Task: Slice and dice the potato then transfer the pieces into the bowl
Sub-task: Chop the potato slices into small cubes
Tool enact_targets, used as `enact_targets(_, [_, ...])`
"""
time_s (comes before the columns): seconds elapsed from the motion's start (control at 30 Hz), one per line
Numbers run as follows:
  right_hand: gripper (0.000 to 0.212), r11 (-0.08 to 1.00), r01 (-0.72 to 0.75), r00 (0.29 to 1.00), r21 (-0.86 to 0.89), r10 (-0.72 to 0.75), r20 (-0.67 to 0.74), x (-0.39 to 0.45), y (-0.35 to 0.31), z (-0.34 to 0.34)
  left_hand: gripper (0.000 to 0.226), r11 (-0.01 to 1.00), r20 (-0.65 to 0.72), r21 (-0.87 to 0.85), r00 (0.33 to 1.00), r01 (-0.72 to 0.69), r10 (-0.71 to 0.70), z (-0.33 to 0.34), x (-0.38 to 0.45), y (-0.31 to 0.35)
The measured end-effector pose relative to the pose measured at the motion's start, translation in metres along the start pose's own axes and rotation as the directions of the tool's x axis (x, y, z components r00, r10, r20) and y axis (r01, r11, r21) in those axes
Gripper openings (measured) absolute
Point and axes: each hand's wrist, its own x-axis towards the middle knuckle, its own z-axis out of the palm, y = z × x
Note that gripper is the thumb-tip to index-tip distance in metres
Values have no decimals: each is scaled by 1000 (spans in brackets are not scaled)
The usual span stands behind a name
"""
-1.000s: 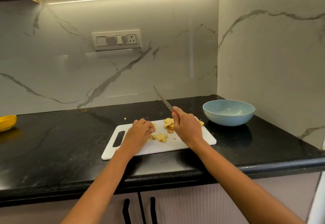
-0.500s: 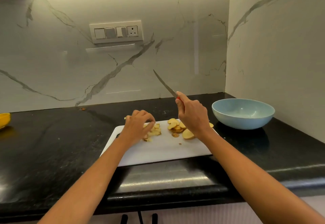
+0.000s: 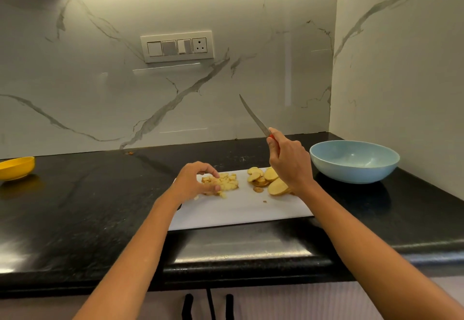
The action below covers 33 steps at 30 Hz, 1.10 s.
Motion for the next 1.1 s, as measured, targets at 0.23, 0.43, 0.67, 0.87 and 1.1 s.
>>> enact_targets(0.23, [38, 1000, 9, 1000, -4, -9, 1, 0, 0, 0, 20, 950, -260, 275, 940, -149, 223, 30, 24, -5])
enact_targets(0.43, [38, 1000, 15, 1000, -9, -15, 4, 1, 0, 2, 24, 929, -389, 370, 908, -1, 156, 29, 35, -10])
enact_targets(0.67, [37, 1000, 4, 1000, -5, -4, -8, 3, 1, 2, 21, 1000, -264, 6, 964, 18, -16, -8, 29, -5])
enact_targets(0.87, [38, 1000, 7, 1000, 12, -7, -18, 1, 1, 2, 26, 996, 232, 9, 969, 91, -91, -17, 5, 3])
enact_targets(1.1, [38, 1000, -1, 1000, 23, 2, -30, 0, 2, 0, 15, 995, 86, 42, 992, -93, 89, 4, 9, 8])
